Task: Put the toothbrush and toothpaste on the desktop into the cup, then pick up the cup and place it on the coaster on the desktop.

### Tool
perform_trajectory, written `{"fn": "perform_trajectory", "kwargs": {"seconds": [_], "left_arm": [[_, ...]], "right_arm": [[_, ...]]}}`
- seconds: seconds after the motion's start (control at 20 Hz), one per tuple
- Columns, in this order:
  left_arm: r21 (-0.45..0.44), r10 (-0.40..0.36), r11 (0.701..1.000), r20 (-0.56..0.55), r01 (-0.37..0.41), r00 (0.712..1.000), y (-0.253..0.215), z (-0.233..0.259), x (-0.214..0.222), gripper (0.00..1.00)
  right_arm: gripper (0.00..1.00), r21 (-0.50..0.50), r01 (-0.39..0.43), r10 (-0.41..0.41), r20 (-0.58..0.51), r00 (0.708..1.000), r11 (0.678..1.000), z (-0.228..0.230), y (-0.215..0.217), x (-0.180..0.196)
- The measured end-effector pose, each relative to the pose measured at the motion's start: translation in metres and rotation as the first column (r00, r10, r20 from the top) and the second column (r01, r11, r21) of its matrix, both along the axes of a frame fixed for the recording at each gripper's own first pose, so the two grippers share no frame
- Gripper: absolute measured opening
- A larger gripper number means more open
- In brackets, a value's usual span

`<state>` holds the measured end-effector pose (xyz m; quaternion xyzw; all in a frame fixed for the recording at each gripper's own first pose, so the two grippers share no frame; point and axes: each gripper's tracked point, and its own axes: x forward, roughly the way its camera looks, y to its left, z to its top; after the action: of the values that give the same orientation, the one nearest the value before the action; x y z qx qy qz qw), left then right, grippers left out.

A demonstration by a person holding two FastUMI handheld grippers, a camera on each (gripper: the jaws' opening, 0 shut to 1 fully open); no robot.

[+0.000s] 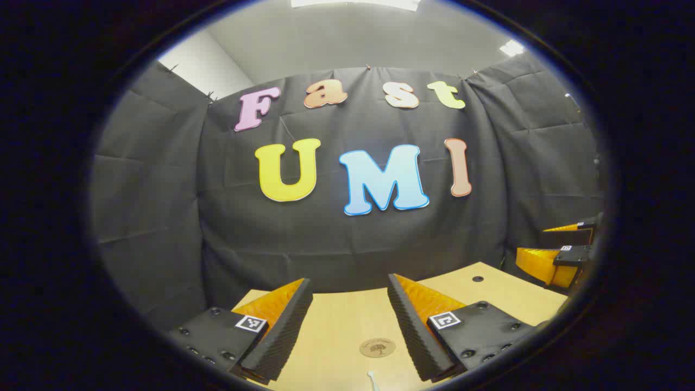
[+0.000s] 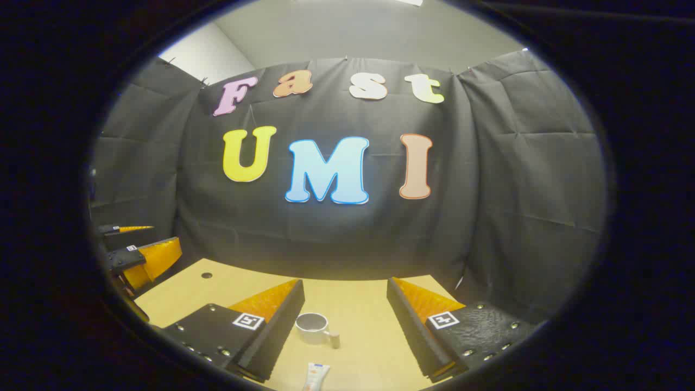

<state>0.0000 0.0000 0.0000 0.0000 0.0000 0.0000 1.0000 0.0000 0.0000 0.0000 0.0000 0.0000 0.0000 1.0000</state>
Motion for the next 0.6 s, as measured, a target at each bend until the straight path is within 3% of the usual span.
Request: {"fn": "perform_trajectory", "kwargs": {"seconds": [0.6], "left_arm": [[-0.029, -0.014, 0.999, -0.013, 0.014, 1.0, -0.015, -0.004, -0.005, 0.92]], "right_arm": [[0.94, 0.009, -0.029, 0.029, 0.0, 1.0, 1.0, -0.001, -0.002, 0.003]]}}
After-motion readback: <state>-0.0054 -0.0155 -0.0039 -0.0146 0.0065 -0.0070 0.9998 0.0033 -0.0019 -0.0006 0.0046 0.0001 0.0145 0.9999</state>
